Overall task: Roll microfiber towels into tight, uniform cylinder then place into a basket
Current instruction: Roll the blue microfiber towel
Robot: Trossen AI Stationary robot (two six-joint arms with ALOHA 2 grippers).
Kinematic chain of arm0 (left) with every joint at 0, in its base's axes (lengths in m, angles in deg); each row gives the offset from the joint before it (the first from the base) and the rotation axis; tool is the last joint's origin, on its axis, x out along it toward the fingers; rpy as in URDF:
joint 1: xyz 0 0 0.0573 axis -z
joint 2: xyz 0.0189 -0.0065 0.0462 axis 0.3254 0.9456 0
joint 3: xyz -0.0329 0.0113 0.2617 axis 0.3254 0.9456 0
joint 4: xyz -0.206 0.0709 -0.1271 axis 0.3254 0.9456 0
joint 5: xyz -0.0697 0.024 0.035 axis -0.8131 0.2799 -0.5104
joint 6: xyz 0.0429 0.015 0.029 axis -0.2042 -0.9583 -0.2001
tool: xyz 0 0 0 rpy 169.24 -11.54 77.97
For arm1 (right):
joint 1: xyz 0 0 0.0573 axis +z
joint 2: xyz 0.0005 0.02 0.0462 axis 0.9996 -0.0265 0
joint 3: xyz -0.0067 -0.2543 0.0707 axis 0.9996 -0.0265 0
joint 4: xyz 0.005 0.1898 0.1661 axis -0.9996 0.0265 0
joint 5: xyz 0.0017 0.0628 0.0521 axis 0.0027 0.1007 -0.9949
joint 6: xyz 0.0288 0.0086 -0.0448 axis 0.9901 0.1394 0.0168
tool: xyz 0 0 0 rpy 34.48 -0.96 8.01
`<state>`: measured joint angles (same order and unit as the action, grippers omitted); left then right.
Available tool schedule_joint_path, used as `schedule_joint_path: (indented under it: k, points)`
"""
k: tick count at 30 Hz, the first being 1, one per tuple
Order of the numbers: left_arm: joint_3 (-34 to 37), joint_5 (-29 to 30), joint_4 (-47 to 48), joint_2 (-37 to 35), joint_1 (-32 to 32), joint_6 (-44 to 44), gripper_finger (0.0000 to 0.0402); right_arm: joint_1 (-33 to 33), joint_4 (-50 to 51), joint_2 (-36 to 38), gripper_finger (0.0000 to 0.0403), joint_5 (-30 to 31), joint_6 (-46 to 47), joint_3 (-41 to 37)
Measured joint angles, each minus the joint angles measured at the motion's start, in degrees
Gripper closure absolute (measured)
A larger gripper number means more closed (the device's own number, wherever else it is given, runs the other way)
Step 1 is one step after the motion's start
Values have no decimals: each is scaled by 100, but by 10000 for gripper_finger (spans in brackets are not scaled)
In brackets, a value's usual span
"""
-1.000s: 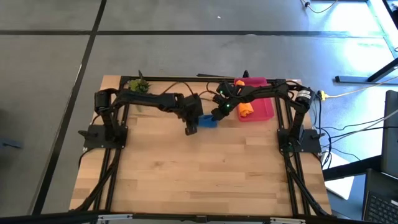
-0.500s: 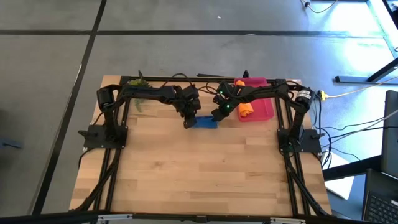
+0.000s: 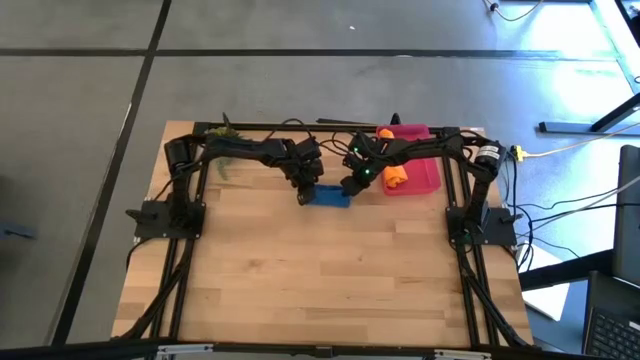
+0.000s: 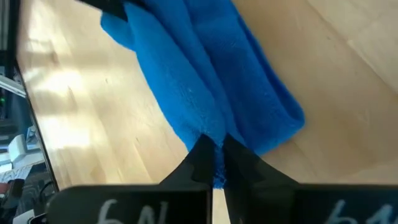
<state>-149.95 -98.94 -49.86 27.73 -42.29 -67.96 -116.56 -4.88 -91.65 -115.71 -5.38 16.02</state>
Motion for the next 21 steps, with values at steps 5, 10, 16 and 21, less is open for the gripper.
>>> schedule_joint_path:
  k: [5, 10, 16, 21]
  points:
    - [-155, 42, 109, 26, -39, 167, 401, 44, 88, 0, 388, -3, -104, -4]
    - [-379, 18, 228, 30, -203, 439, 401, 59, 156, 0, 388, 68, -119, -2]
    - [-425, -426, 611, 30, -369, 597, 401, 61, 156, 0, 388, -30, -114, 10]
    - [-431, -1096, 1015, 28, -307, 577, 401, 66, 192, 0, 388, -614, -103, 13]
